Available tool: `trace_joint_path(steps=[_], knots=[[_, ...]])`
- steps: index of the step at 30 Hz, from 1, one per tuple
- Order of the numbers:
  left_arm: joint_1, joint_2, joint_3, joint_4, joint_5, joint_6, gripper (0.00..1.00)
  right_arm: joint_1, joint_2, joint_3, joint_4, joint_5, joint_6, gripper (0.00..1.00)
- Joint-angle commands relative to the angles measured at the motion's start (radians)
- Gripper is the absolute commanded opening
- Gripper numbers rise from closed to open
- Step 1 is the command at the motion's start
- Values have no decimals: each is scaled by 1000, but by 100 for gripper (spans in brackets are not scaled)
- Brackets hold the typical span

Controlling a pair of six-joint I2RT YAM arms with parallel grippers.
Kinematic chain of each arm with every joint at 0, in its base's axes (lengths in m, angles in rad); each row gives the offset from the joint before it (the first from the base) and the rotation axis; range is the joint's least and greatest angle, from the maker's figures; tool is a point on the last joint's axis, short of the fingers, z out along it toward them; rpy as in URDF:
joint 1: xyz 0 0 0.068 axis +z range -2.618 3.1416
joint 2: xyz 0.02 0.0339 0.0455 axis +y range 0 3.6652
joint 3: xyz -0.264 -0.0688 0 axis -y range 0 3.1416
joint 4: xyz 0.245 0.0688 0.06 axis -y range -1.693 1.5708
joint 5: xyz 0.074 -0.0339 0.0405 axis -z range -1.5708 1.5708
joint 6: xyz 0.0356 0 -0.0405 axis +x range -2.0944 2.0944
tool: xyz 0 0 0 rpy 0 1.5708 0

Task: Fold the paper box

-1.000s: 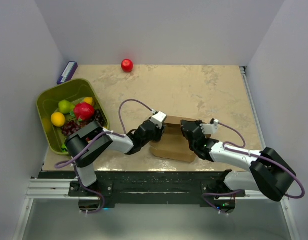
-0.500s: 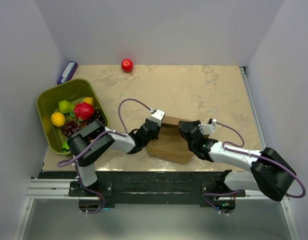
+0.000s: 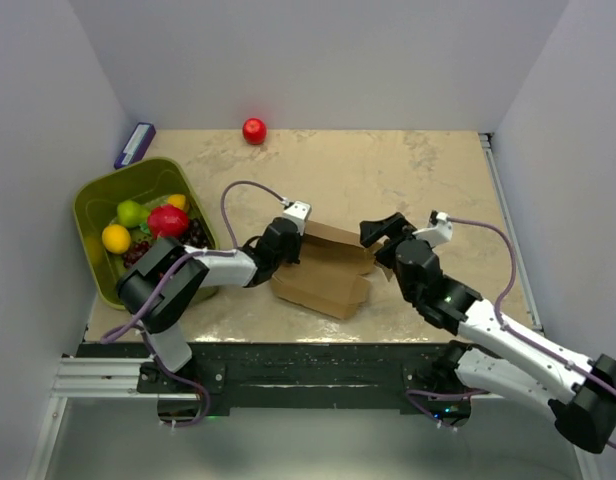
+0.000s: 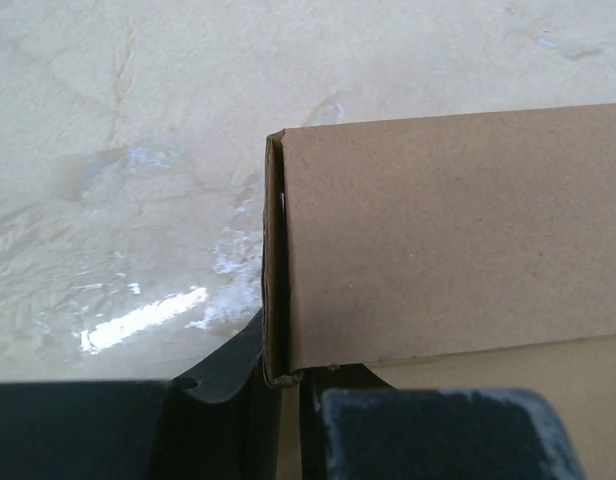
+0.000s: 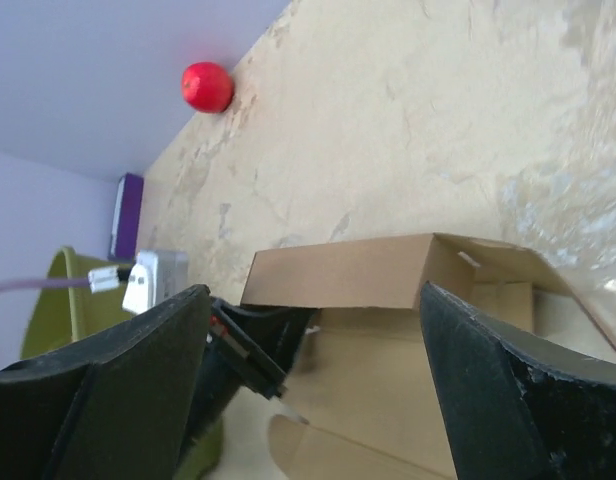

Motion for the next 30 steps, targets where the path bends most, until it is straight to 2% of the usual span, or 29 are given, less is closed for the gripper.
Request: trace_joint_path(steps=[1, 2, 5, 8, 14, 22, 25, 26, 29, 30], knots=[[53, -57, 46, -161, 138, 8, 1, -2, -80, 134, -260, -6, -305, 89], [60, -67, 48, -171, 150, 9, 1, -2, -81, 170, -341, -7, -332, 89], [86, -84, 57, -204, 184, 21, 1, -2, -55, 206, -446, -12, -427, 89], [99, -92, 69, -230, 210, 31, 1, -1, -8, 203, -486, -1, -470, 89], [111, -92, 83, -253, 235, 31, 1, -1, 96, 192, -459, -63, -488, 86], [116, -98, 83, -255, 233, 34, 0, -2, 155, 162, -430, -53, -479, 79], [117, -101, 83, -250, 232, 38, 0, -2, 175, 151, -422, -53, -478, 66], [117, -101, 83, -249, 232, 40, 0, -1, 178, 149, -423, -55, -476, 57], [117, -98, 83, -247, 216, 40, 0, -1, 193, 151, -428, -61, -476, 44], [117, -97, 83, -247, 200, 35, 0, 1, 195, 152, -430, -64, -479, 31]])
